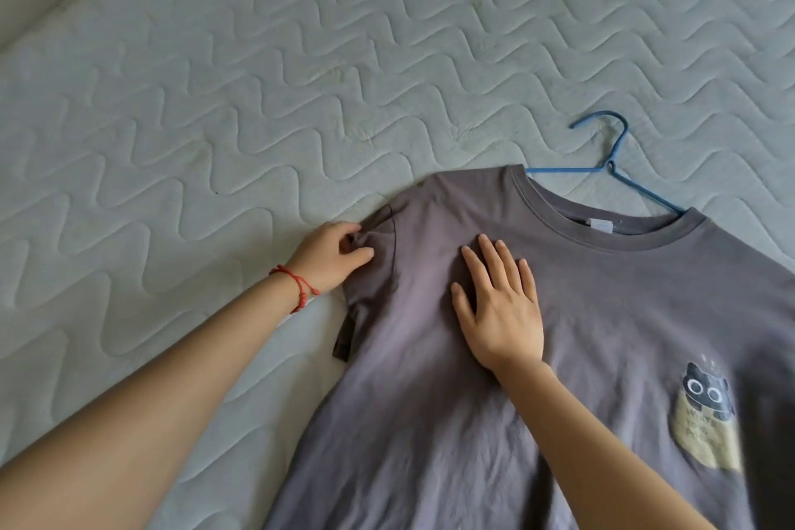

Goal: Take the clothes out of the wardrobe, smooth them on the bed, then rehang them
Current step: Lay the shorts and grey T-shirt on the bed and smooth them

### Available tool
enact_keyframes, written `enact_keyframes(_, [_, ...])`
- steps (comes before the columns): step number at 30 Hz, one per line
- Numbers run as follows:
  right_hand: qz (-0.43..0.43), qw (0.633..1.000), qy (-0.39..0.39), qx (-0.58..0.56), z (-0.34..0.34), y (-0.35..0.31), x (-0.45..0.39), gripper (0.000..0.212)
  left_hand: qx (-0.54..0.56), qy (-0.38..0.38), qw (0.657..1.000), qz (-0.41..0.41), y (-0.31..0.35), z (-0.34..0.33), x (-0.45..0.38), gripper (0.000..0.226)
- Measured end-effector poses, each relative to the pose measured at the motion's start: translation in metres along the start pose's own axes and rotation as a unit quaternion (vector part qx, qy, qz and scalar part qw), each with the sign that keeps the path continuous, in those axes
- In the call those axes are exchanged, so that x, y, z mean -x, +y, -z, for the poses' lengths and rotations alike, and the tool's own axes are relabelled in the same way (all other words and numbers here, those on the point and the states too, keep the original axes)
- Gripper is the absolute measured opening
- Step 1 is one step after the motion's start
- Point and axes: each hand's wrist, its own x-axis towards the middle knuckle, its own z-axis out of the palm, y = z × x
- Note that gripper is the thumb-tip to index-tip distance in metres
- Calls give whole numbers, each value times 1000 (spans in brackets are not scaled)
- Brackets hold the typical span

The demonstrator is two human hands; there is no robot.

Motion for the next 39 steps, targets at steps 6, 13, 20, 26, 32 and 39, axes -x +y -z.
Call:
enact_keyframes(6, [-6,1000,15,-20,0,2,1,55,216,14,975,52,15,-17,-4,9])
enact_keyframes(13, [-62,997,39,-29,1,2,4,58,478,24,875,70,24,-16,14,43])
enact_keyframes(20, [-61,997,40,-37,1,2,4,57,154,-59,984,75,5,-29,35,14])
enact_keyframes(26, [-60,996,44,-41,1,2,4,57,97,43,993,48,-5,-24,45,29])
enact_keyframes(32, [-57,996,48,-39,0,2,4,58,366,140,900,189,-99,32,62,19])
enact_keyframes(39, [-54,997,47,-31,-1,1,4,60,356,37,897,259,-115,33,82,2])
